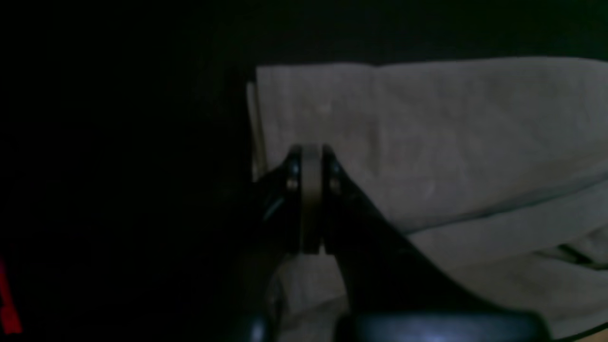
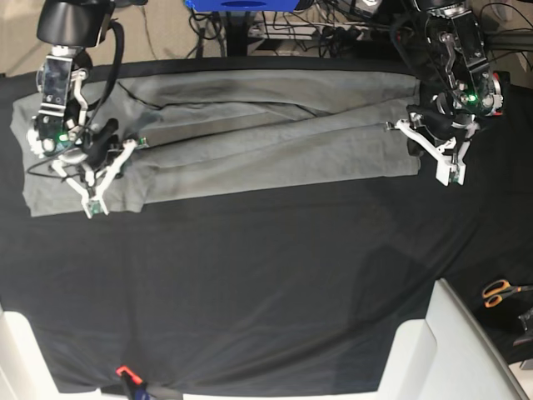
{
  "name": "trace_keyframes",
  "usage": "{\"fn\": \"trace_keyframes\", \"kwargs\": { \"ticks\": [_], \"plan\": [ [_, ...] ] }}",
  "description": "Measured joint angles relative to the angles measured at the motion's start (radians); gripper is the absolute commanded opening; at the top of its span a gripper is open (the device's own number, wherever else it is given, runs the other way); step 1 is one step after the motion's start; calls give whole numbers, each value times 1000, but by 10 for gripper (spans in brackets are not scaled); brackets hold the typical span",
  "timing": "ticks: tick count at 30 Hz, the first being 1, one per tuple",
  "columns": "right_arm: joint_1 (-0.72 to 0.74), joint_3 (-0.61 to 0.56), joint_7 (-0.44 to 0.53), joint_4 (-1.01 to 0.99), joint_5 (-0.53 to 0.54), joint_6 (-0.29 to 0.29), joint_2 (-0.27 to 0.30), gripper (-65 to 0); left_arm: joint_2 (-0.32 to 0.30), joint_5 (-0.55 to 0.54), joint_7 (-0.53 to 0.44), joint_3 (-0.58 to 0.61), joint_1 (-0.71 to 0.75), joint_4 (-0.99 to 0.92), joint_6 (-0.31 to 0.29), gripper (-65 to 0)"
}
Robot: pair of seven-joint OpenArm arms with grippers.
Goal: Fold the T-shirt properly
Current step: 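Grasp the shirt end with the right gripper and release with the left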
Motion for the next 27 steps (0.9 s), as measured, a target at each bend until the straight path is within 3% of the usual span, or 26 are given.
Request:
{"fn": "trace_keyframes", "kwargs": {
  "ticks": [8, 11, 13, 17, 27],
  "plan": [
    [-44, 0, -33, 23, 5, -1, 3, -638, -21, 0, -2, 0, 5, -2, 0, -650],
    [-97, 0, -45, 100, 0, -3, 3, -638, -26, 0, -4, 0, 2, -2, 0, -650],
    [-126, -2, -106, 159, -5, 4, 3, -638, -26, 0, -3, 0, 2, -2, 0, -650],
    [-100, -2, -134, 254, 5, 0, 0, -638, -26, 0, -4, 0, 1, -2, 0, -650],
    [93, -6, -100, -28, 8, 0, -2, -638, -23, 0, -3, 0, -1, -2, 0, -650]
  ]
}}
